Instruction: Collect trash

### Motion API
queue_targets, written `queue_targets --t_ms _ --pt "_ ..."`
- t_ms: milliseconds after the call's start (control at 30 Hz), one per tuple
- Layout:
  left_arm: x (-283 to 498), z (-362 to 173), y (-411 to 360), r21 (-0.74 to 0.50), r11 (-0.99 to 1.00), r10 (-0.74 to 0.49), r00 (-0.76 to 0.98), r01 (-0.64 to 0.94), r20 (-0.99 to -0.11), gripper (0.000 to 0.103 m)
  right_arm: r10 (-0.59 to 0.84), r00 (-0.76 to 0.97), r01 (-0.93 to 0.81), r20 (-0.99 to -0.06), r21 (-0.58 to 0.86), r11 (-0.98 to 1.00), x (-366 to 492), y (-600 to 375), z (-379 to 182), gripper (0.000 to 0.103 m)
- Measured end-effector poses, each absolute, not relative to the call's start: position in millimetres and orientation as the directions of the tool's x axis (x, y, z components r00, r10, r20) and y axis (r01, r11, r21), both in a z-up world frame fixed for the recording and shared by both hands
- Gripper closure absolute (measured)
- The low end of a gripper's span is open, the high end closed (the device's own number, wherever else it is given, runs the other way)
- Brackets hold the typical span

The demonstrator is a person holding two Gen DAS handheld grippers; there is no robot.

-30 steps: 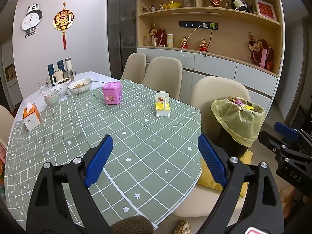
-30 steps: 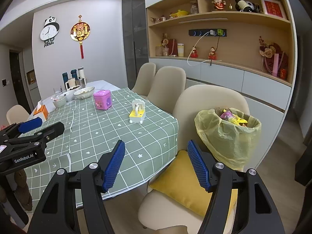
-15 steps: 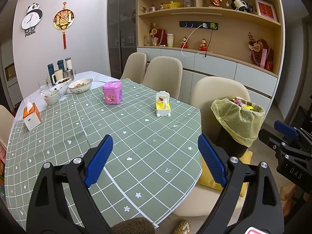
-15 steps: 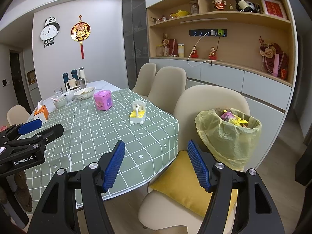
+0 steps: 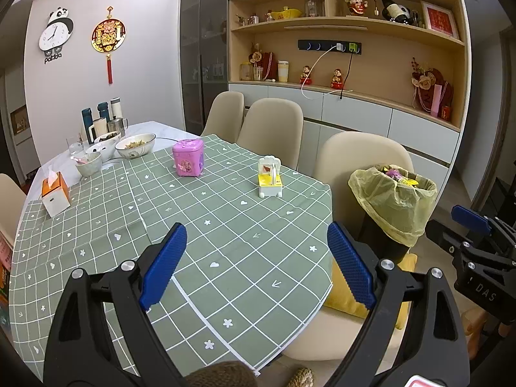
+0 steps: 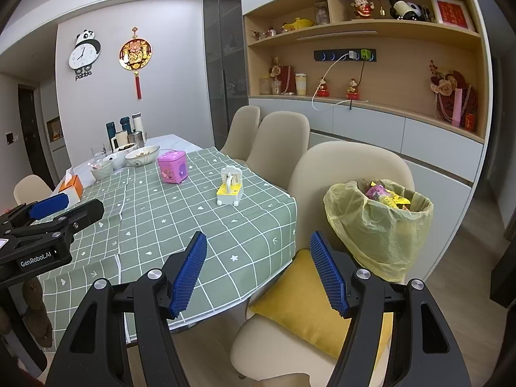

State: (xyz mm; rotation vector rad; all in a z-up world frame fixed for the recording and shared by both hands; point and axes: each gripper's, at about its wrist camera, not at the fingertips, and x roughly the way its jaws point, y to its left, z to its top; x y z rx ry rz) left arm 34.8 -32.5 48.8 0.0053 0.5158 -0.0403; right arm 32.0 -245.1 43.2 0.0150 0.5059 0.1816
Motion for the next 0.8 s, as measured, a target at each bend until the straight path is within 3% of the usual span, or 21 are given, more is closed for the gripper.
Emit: queue_targets --t_ms 800 --pt "33.7 44.6 -39.4 -0.007 0.997 -0.066 0.858 0.072 -0.509 0.018 0.152 0.864 -0.138 -0.479 0.065 0.988 23.2 -259.7 41.5 0.040"
